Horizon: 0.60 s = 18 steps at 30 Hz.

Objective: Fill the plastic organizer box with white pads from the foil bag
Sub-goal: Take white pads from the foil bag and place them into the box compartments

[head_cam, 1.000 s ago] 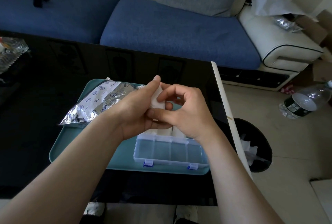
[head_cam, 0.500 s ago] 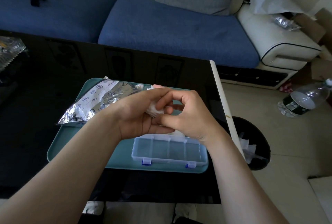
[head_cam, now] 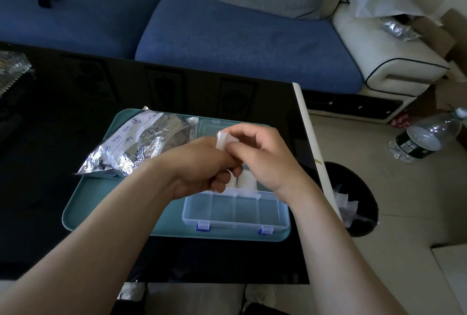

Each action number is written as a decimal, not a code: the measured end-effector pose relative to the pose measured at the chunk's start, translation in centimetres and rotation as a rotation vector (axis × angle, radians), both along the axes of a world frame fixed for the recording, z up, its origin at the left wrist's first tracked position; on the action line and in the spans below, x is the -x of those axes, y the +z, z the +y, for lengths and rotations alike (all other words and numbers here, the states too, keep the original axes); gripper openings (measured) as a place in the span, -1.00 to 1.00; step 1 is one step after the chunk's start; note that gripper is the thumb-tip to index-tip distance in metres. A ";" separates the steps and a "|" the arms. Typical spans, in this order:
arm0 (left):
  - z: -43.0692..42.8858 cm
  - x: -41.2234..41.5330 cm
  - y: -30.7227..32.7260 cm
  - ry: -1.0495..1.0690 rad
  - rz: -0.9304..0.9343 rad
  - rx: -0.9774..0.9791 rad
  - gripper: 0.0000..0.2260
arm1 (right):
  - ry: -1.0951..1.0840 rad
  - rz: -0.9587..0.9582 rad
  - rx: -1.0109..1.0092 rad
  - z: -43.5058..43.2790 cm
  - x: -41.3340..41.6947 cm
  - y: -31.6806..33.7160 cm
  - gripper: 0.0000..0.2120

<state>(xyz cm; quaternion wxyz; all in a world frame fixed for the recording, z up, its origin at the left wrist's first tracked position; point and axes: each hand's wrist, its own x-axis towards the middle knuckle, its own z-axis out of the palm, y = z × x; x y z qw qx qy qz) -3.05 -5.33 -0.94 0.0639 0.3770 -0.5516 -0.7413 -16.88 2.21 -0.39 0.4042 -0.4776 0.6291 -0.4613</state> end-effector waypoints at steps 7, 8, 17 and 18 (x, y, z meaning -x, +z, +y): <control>-0.5 -0.5 -1.9 -0.056 -0.293 0.591 -0.66 | -0.192 0.039 -0.104 0.0 1.5 -1.4 -0.77; -0.4 -0.5 -2.1 -0.105 -0.365 0.767 -0.70 | -0.228 0.075 -0.142 0.0 1.9 -2.0 -0.74; 0.3 -0.5 -3.8 -0.486 -0.505 1.069 -0.60 | -0.298 0.327 -0.358 1.0 3.1 -4.7 -0.71; 0.4 -0.5 -3.9 -0.499 -0.518 1.060 -0.57 | -0.293 0.344 -0.372 1.0 3.1 -4.8 -0.71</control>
